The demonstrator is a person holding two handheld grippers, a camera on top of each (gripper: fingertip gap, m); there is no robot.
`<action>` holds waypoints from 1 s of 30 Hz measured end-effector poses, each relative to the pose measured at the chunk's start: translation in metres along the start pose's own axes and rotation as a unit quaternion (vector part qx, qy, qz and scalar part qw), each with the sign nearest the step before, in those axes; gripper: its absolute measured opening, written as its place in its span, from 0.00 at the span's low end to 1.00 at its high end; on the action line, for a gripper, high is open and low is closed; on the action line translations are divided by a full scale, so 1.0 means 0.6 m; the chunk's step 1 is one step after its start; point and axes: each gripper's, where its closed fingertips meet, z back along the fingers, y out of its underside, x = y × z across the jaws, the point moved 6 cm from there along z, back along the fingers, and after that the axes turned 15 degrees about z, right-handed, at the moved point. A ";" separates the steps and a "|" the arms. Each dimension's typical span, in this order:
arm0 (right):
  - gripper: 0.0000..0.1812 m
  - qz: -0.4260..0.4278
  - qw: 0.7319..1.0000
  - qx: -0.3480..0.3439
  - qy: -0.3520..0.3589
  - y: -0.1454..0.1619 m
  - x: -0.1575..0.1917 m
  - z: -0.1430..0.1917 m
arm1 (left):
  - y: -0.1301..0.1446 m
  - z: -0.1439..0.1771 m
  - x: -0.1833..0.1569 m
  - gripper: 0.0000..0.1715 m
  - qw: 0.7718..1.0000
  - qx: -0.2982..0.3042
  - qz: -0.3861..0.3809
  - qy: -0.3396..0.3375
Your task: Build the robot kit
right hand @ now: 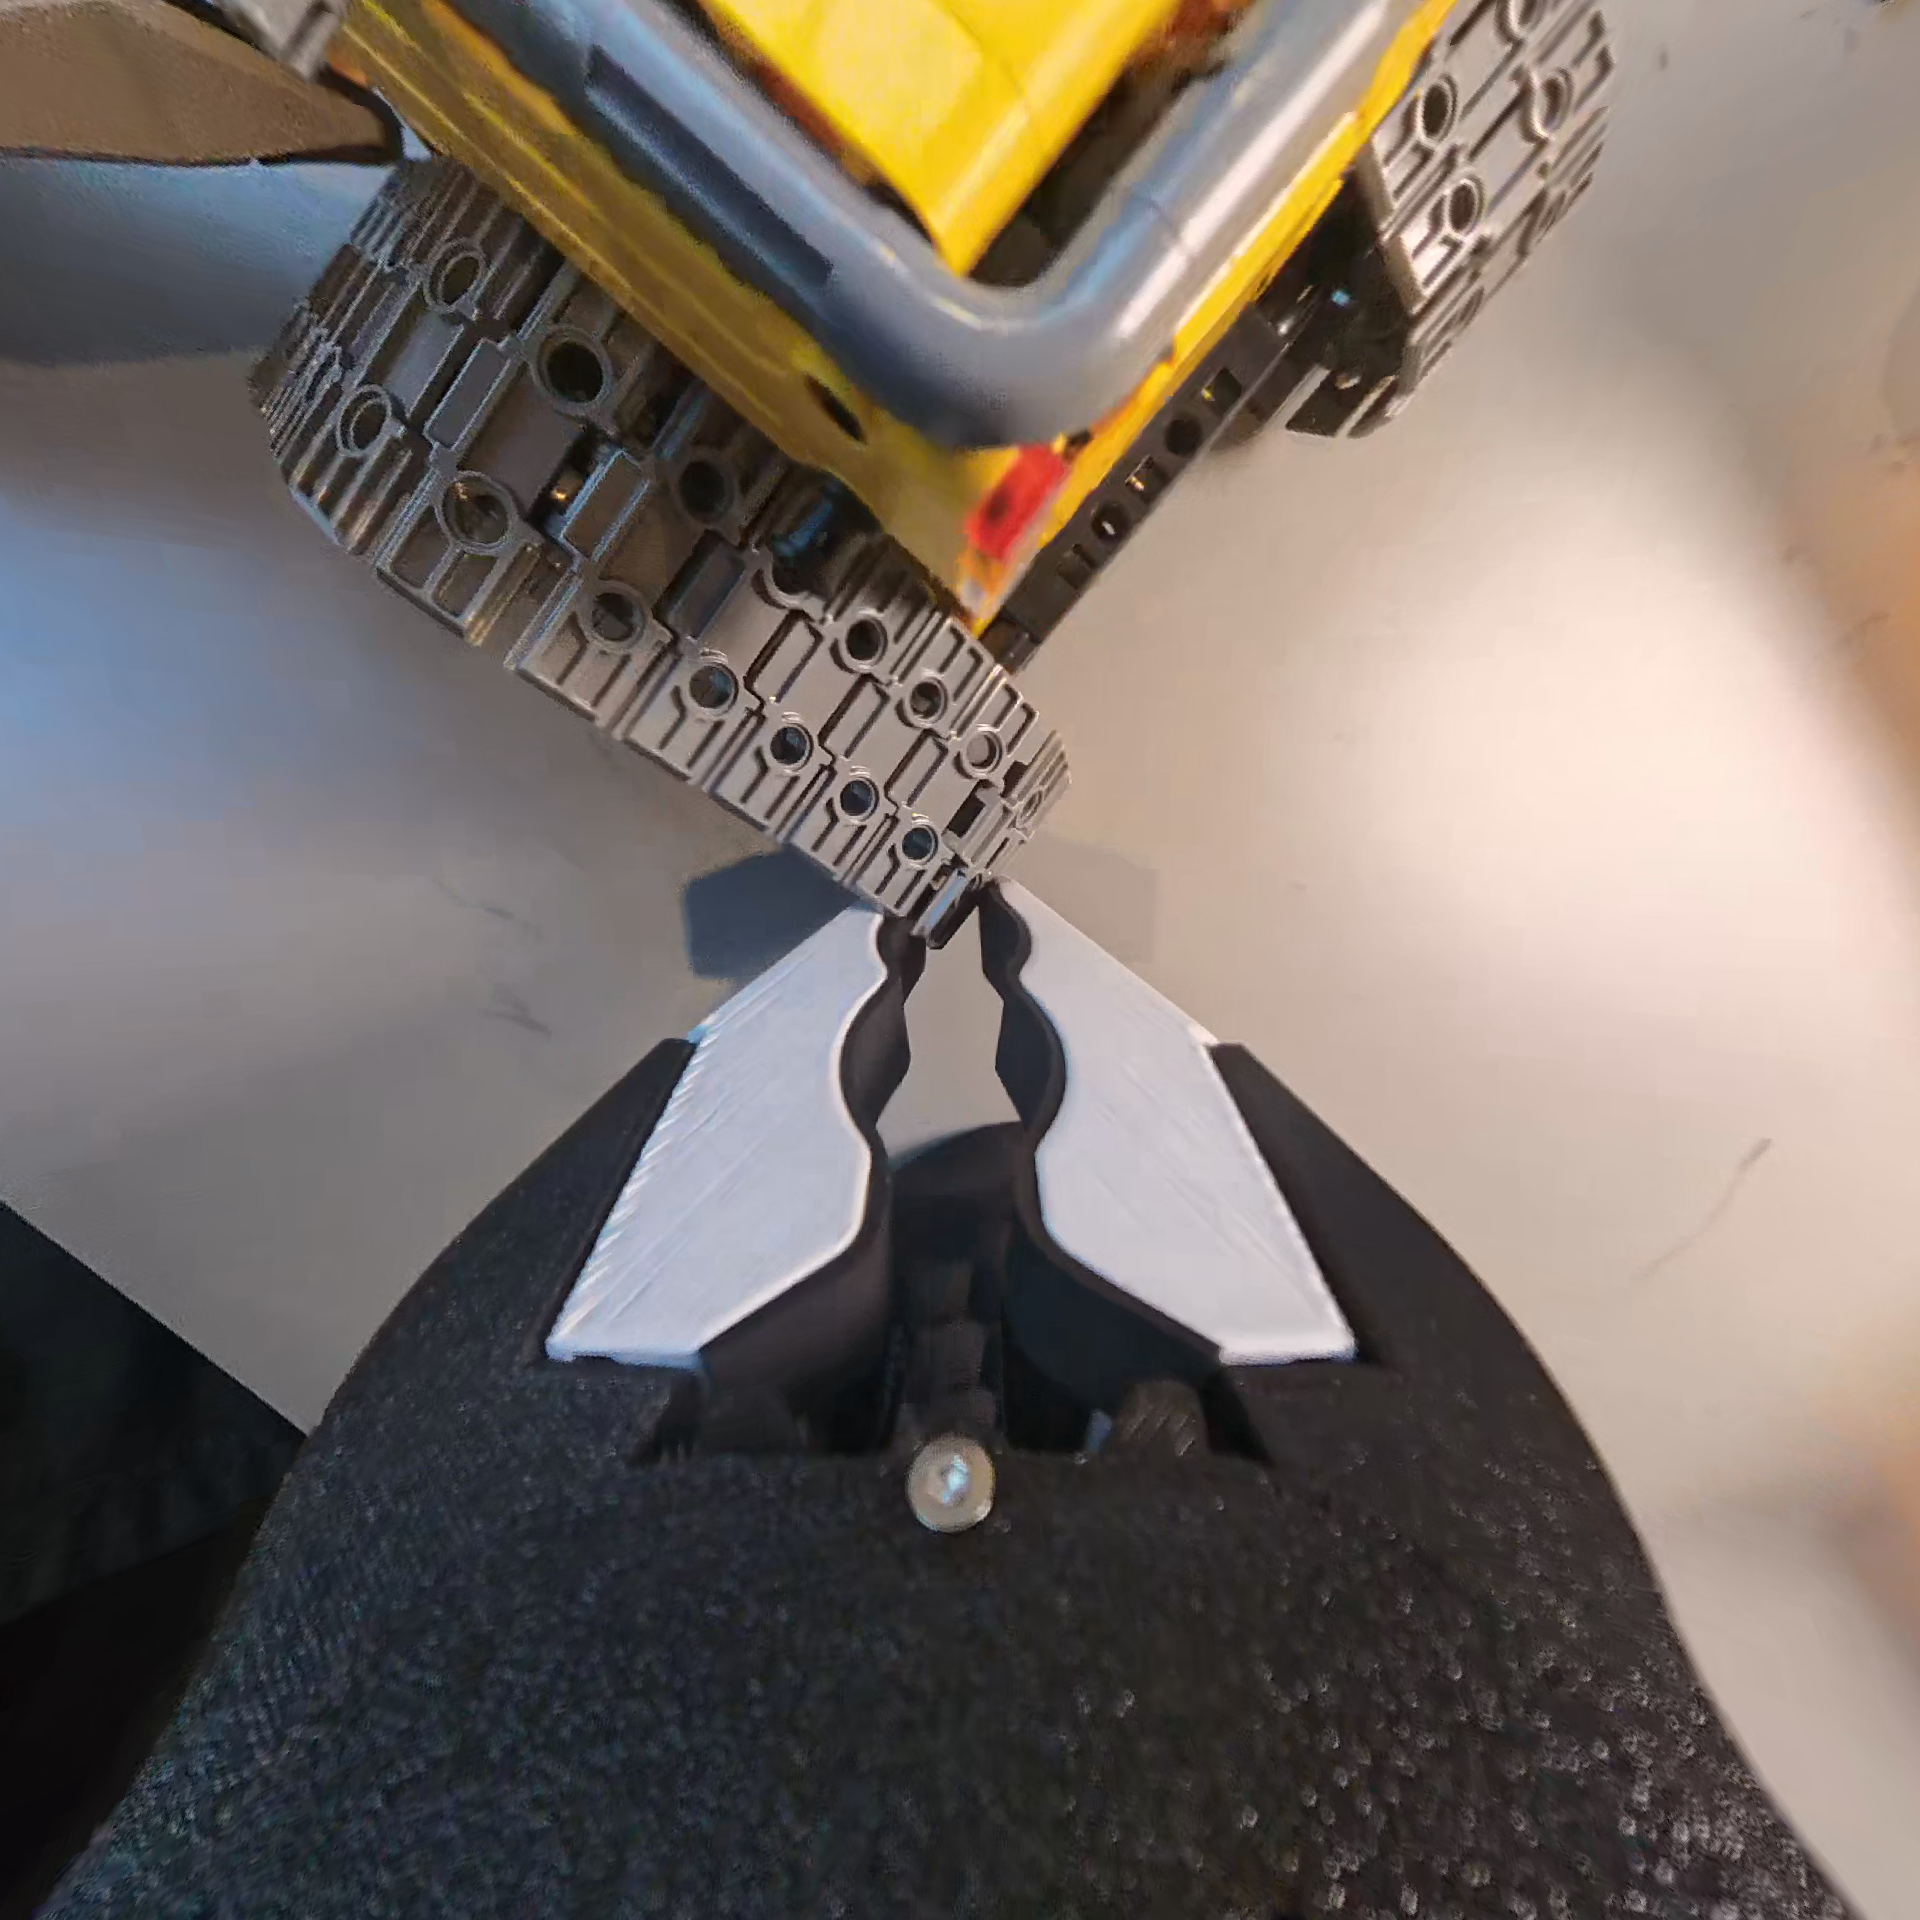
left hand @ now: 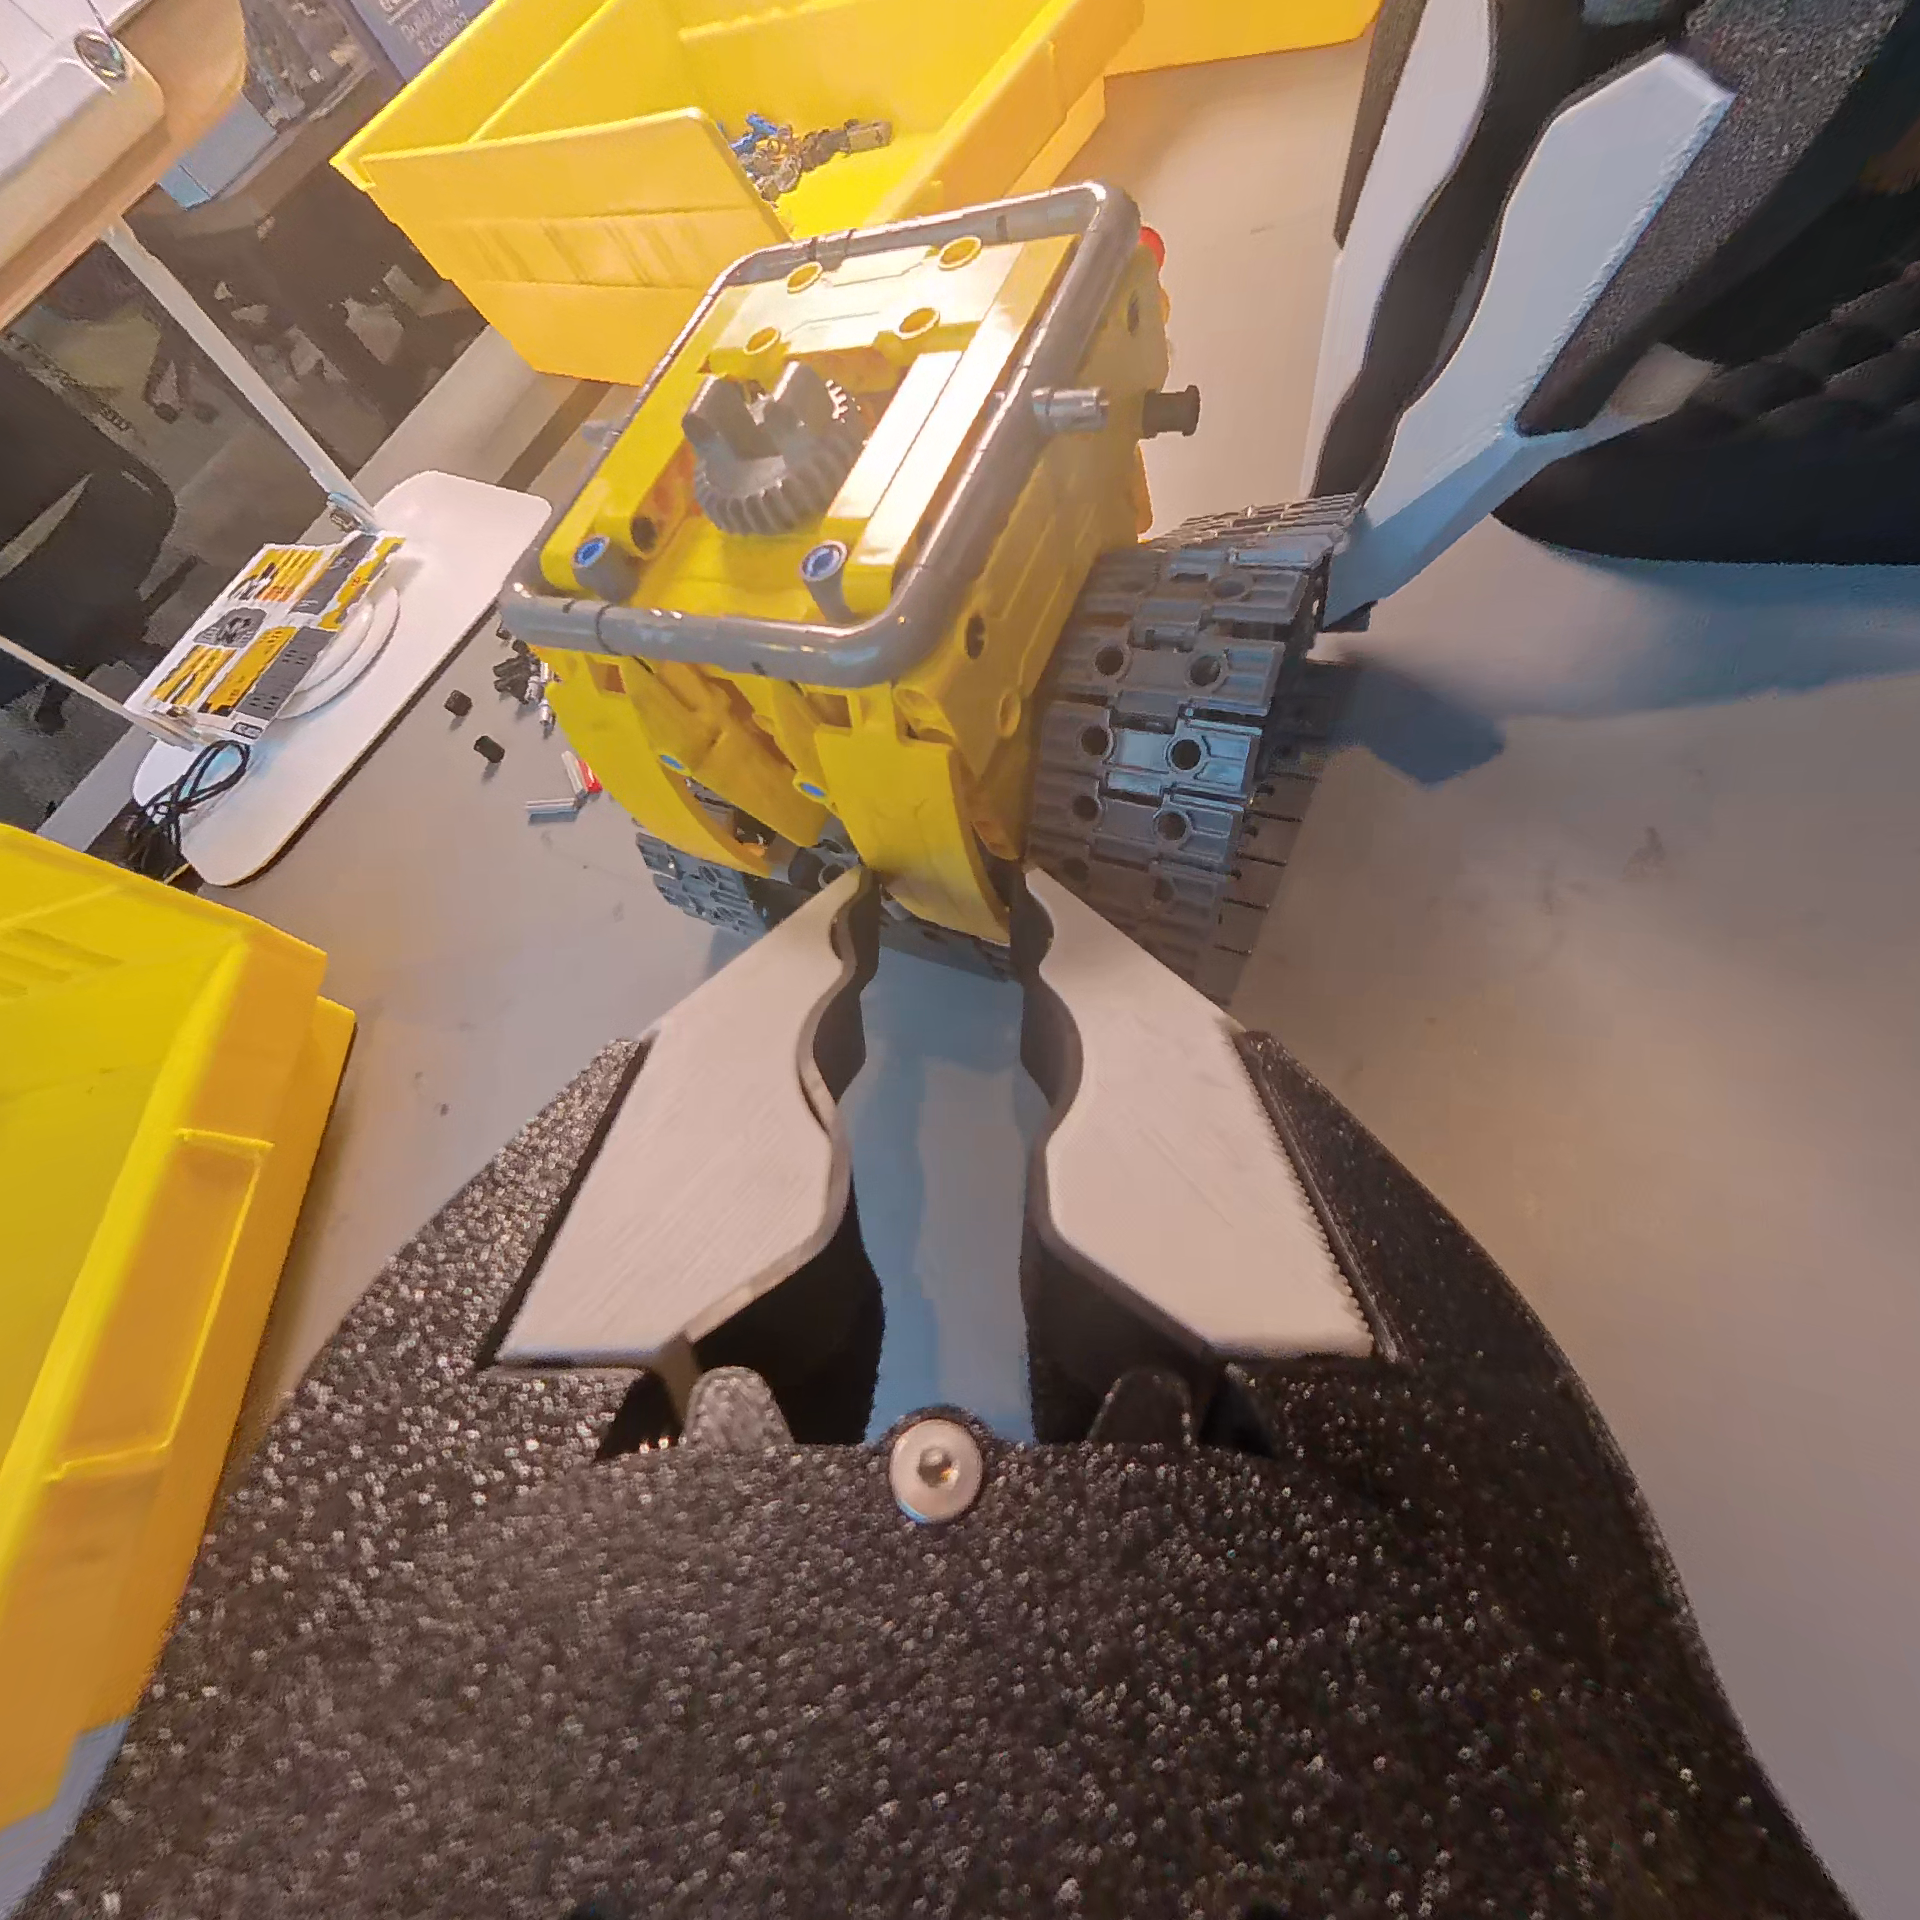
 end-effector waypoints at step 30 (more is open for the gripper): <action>0.20 0.277 0.925 -0.259 -0.017 -0.106 0.060 -0.024 | 0.016 -0.039 0.162 0.06 0.999 0.002 0.021 -0.038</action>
